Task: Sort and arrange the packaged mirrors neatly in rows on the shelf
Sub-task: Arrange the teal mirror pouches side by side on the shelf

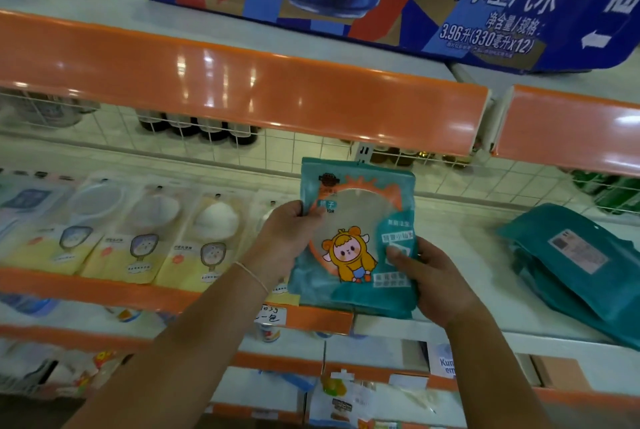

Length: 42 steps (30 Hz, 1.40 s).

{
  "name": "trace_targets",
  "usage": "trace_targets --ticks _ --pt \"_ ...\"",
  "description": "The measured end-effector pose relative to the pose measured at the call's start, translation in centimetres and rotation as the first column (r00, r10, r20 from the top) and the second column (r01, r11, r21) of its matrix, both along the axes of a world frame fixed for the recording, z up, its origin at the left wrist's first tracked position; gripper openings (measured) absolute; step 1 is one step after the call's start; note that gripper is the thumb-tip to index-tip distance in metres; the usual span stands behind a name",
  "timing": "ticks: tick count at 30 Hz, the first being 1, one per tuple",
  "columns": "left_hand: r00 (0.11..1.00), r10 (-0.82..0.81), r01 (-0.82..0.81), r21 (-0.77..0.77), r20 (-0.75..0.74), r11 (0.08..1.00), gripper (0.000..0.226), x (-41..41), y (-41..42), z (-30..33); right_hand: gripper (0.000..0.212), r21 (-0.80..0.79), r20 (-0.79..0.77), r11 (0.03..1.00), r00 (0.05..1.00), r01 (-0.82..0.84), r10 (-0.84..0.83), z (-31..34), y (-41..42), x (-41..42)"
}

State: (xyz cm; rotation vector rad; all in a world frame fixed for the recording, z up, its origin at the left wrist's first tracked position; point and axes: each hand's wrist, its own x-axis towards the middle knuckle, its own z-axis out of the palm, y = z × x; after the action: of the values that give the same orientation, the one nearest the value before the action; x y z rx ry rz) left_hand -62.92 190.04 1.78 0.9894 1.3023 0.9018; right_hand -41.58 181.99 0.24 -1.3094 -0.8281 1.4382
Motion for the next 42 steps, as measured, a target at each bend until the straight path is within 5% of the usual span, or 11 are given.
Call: trace_targets --ticks 3,7,11,14,18,24,28,33,42 --pt "0.999 -0.022 0.025 0.057 -0.046 0.998 0.018 1.8 -0.8 -0.9 0.041 0.018 0.073 0.997 0.995 0.069 -0.070 -0.1 -0.8 0.7" --pt "0.924 -0.078 0.180 0.246 -0.374 0.952 0.033 3.9 -1.6 -1.0 0.027 -0.011 0.093 0.979 0.975 0.206 -0.204 -0.3 -1.7 3.4" --pt "0.848 -0.079 0.292 0.337 -0.524 0.895 0.052 7.0 -2.5 -1.3 0.018 -0.045 0.121 0.952 0.947 0.304 -0.297 -0.4 -2.3 6.9" --pt "0.689 -0.046 0.475 0.403 -0.724 0.782 0.051 9.3 -3.3 -2.4 0.017 -0.072 0.139 0.938 0.934 0.340 -0.328 -0.9 -2.6 10.0" --pt "0.400 -0.068 0.729 0.272 -0.914 0.628 0.053 12.3 -4.1 -4.8 0.017 -0.103 0.205 0.947 0.938 0.303 -0.278 -2.4 -2.5 14.0" --pt "0.115 -0.038 0.786 0.067 -0.993 0.615 0.061 14.0 -4.5 -7.3 0.016 -0.133 0.537 0.972 0.838 0.193 -0.093 -4.6 -2.1 17.5" --pt "0.111 -0.035 0.767 0.063 -0.993 0.639 0.076 14.2 -5.0 -8.8 0.011 -0.110 0.735 0.981 0.678 0.157 -0.027 -3.9 -2.2 17.8" --pt "0.143 -0.012 0.732 0.097 -0.990 0.674 0.070 14.2 -5.3 -9.8 0.037 -0.159 0.936 0.982 0.332 0.100 0.117 -5.1 -2.4 17.3" --pt "0.184 -0.032 0.717 0.112 -0.982 0.688 0.079 14.5 -5.4 -9.6 0.046 -0.147 0.984 0.985 0.117 0.087 0.137 -5.7 -2.6 16.1"
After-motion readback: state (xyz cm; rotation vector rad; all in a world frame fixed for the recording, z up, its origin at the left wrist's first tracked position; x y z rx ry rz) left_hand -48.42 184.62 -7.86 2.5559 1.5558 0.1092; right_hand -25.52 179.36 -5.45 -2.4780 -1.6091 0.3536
